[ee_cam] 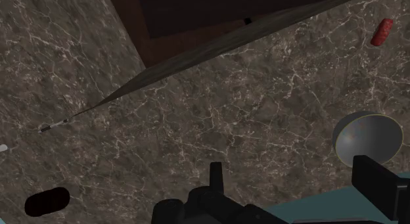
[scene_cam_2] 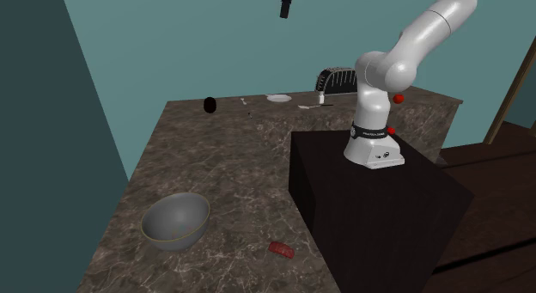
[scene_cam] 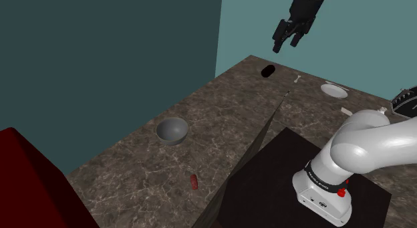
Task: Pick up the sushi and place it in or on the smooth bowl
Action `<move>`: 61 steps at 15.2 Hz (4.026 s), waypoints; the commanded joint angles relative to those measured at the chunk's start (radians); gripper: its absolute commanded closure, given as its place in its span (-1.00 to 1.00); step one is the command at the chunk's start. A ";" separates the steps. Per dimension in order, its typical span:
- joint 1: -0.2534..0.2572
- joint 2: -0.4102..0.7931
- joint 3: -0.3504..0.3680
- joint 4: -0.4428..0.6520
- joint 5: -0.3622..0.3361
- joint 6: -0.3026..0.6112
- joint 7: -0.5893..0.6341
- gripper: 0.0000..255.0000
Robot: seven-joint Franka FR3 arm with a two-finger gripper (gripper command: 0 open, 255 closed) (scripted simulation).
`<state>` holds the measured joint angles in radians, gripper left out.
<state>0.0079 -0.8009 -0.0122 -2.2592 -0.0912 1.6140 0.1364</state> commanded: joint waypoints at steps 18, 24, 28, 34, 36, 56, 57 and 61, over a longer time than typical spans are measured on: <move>0.075 0.043 0.261 -0.416 0.172 0.416 0.348 -1.00; 0.099 0.185 0.378 -0.475 0.227 0.606 0.482 -1.00; 0.096 0.319 0.466 -0.482 0.240 0.742 0.582 -1.00; 0.036 0.573 0.616 -0.446 0.155 0.943 0.788 -1.00; -0.002 0.672 0.667 -0.421 0.068 1.001 0.893 -1.00; 0.322 1.413 0.369 -0.017 -0.731 1.166 1.702 -1.00; 0.330 1.426 0.358 -0.009 -0.742 1.173 1.710 -1.00; 0.335 1.434 0.351 -0.005 -0.748 1.177 1.715 -1.00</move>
<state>0.3427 0.6321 0.3397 -2.2654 -0.8380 2.7907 1.8511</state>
